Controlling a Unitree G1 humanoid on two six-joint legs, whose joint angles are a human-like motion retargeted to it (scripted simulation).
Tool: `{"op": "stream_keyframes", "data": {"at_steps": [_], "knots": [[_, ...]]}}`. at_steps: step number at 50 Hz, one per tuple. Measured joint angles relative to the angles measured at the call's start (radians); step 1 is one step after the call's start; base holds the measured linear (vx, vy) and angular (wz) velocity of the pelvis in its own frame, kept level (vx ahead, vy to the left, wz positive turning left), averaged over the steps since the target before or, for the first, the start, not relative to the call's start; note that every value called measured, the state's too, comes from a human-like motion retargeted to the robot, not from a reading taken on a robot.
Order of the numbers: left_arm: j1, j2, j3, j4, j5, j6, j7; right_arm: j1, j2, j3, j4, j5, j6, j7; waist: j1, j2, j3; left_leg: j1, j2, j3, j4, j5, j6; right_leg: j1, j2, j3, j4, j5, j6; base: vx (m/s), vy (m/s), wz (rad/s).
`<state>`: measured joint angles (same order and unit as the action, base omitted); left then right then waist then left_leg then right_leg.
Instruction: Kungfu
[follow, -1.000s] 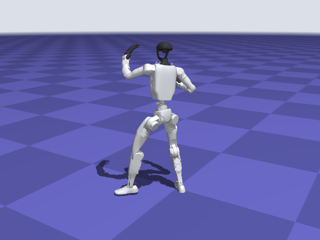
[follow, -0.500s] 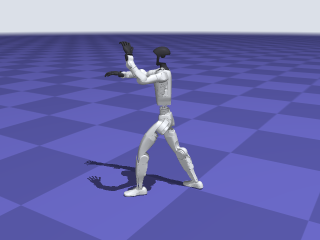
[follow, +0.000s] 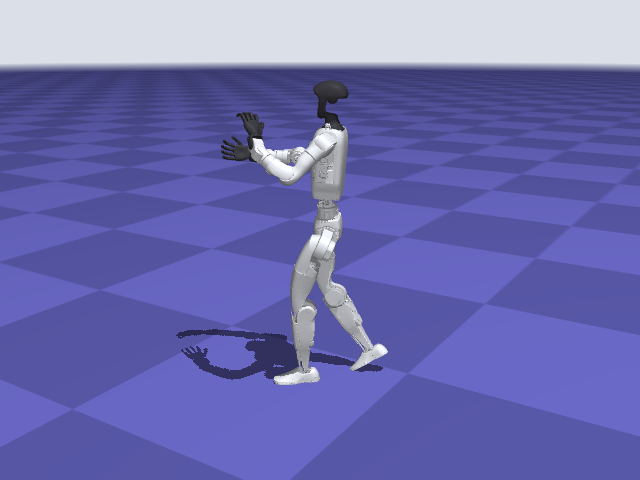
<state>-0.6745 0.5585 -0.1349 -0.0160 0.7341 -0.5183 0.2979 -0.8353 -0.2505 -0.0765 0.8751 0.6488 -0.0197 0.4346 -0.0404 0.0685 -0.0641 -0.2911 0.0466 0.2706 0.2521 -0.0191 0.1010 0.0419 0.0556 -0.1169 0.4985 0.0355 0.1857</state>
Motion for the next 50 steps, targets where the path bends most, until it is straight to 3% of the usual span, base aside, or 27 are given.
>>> {"op": "stream_keyframes", "data": {"at_steps": [2, 5, 8, 10, 12, 14, 16, 19, 23, 27, 32, 35, 38, 40, 43, 45, 48, 50], "knots": [[-0.027, 0.031, 0.054, 0.119, 0.089, 0.019, 0.105, 0.161, 0.04, 0.018, -0.146, 0.019, 0.011, 0.019, -0.055, 0.016, 0.012, 0.064, 0.001, 0.018, -0.044, 0.003, -0.009, -0.091, 0.027, 0.036, -0.005, -0.041, 0.04, 0.26, 0.08, 0.14], [-0.147, 0.068, 0.099, 0.46, 0.211, 0.032, 0.22, 0.488, 0.076, 0.036, -0.379, 0.028, -0.021, -0.015, -0.188, 0.033, 0.034, 0.147, -0.032, -0.019, -0.094, -0.002, 0.004, -0.216, 0.005, -0.022, -0.092, -0.071, -0.03, 0.27, 0.04, 0.77], [-0.337, 0.085, 0.115, 0.945, 0.387, 0.105, 0.362, 0.868, 0.088, -0.018, -0.565, 0.119, -0.029, 0.006, -0.309, 0.03, 0.083, 0.235, -0.069, -0.055, -0.133, -0.005, 0.016, -0.326, -0.014, -0.03, -0.242, -0.007, -0.096, 0.21, 0.01, 0.9], [-0.451, 0.133, 0.079, 1.225, 0.36, 0.202, 0.383, 1.091, 0.081, -0.053, -0.647, 0.254, 0.0, 0.034, -0.407, 0.027, 0.121, 0.285, -0.071, -0.078, -0.147, -0.009, 0.001, -0.405, -0.022, 0.001, -0.346, 0.095, -0.125, 0.13, -0.02, 1.1], [-0.502, 0.206, 0.079, 1.377, 0.286, 0.242, 0.273, 1.268, 0.069, -0.101, -0.695, 0.361, 0.045, 0.07, -0.507, 0.018, 0.16, 0.327, -0.06, -0.08, -0.158, -0.017, -0.015, -0.48, -0.025, 0.025, -0.433, 0.119, -0.109, 0.15, -0.11, 0.74], [-0.5, 0.296, 0.083, 1.415, 0.17, 0.245, 0.196, 1.404, 0.064, -0.134, -0.733, 0.398, 0.038, 0.074, -0.585, -0.001, 0.194, 0.364, -0.053, -0.079, -0.169, -0.022, -0.021, -0.546, -0.021, 0.03, -0.5, 0.102, -0.072, 0.08, -0.15, 0.17], [-0.479, 0.368, 0.085, 1.395, 0.098, 0.211, 0.21, 1.499, 0.067, -0.171, -0.762, 0.362, -0.01, 0.057, -0.633, -0.021, 0.221, 0.394, -0.04, -0.067, -0.184, -0.026, -0.032, -0.607, -0.009, 0.005, -0.538, 0.071, -0.063, 0.04, -0.19, -0.12], [-0.458, 0.418, 0.064, 1.35, 0.147, 0.141, 0.33, 1.574, 0.08, -0.228, -0.791, 0.241, -0.117, 0.005, -0.653, -0.029, 0.239, 0.41, -0.011, -0.031, -0.196, -0.043, -0.078, -0.685, -0.006, -0.041, -0.522, 0.047, -0.079, -0.01, -0.17, 0.1], [-0.452, 0.41, 0.064, 1.35, 0.214, 0.172, 0.358, 1.575, 0.06, -0.225, -0.84, 0.144, -0.205, -0.024, -0.704, -0.021, 0.263, 0.399, 0.033, -0.015, -0.191, -0.064, -0.121, -0.717, -0.033, -0.047, -0.471, 0.101, -0.108, 0.02, 0.0, 0.66], [-0.43, 0.381, 0.08, 1.313, 0.204, 0.15, 0.331, 1.541, 0.003, -0.2, -0.93, 0.092, -0.255, -0.058, -0.687, -0.019, 0.249, 0.366, 0.01, -0.053, -0.164, -0.011, -0.039, -0.661, -0.067, -0.013, -0.463, 0.098, -0.115, 0.07, 0.02, 0.23], [-0.342, 0.33, 0.104, 1.173, 0.144, 0.127, 0.319, 1.437, -0.096, -0.19, -1.056, -0.082, -0.326, -0.214, -0.53, -0.026, 0.162, 0.311, -0.057, -0.065, -0.139, -0.018, 0.011, -0.528, -0.103, -0.047, -0.448, 0.061, -0.084, 0.12, 0.0, -0.6], [-0.208, 0.299, 0.139, 1.009, -0.08, 0.105, 0.233, 1.266, -0.177, -0.167, -1.087, -0.214, -0.344, -0.348, -0.434, -0.028, 0.11, 0.264, -0.08, -0.056, -0.118, -0.021, 0.01, -0.414, -0.107, -0.014, -0.434, 0.033, -0.081, 0.04, 0.03, -0.73], [-0.007, 0.255, 0.181, 0.764, -0.45, 0.115, 0.04, 1.019, -0.277, -0.137, -1.061, -0.35, -0.327, -0.445, -0.342, -0.024, 0.07, 0.205, -0.092, -0.06, -0.09, -0.027, 0.008, -0.288, -0.099, 0.014, -0.398, -0.017, -0.089, -0.03, 0.03, -0.72], [0.143, 0.178, 0.221, 0.597, -0.723, 0.137, -0.134, 0.844, -0.34, -0.123, -1.028, -0.439, -0.302, -0.495, -0.27, -0.027, 0.043, 0.156, -0.091, -0.047, -0.065, -0.029, 0.003, -0.202, -0.101, 0.015, -0.368, -0.058, -0.092, -0.1, 0.02, -0.79], [0.403, 0.013, 0.256, 0.391, -1.146, 0.158, -0.512, 0.565, -0.426, -0.085, -0.92, -0.607, -0.272, -0.558, -0.182, -0.04, 0.006, 0.076, -0.092, -0.043, -0.029, -0.031, 0.002, -0.064, -0.112, -0.042, -0.335, -0.101, -0.096, -0.2, -0.03, -0.29], [0.569, -0.103, 0.253, 0.33, -1.386, 0.229, -0.774, 0.385, -0.481, -0.047, -0.825, -0.707, -0.25, -0.627, -0.125, -0.057, -0.016, 0.017, -0.097, -0.043, 0.0, -0.031, 0.004, 0.025, -0.122, -0.097, -0.325, -0.103, -0.094, -0.24, -0.05, 0.05], [0.794, -0.236, 0.178, 0.338, -1.574, 0.362, -0.971, 0.149, -0.57, 0.011, -0.663, -0.795, -0.246, -0.651, -0.032, -0.098, -0.027, -0.081, -0.102, -0.04, 0.056, -0.032, 0.009, 0.134, -0.117, -0.137, -0.33, -0.005, -0.102, -0.32, -0.11, 0.15], [0.925, -0.301, 0.156, 0.366, -1.637, 0.412, -1.007, 0.003, -0.63, 0.056, -0.531, -0.85, -0.253, -0.654, 0.011, -0.146, -0.028, -0.155, -0.126, -0.042, 0.098, -0.034, 0.016, 0.186, -0.118, -0.17, -0.376, 0.068, -0.009, -0.43, -0.2, 0.39]]}}
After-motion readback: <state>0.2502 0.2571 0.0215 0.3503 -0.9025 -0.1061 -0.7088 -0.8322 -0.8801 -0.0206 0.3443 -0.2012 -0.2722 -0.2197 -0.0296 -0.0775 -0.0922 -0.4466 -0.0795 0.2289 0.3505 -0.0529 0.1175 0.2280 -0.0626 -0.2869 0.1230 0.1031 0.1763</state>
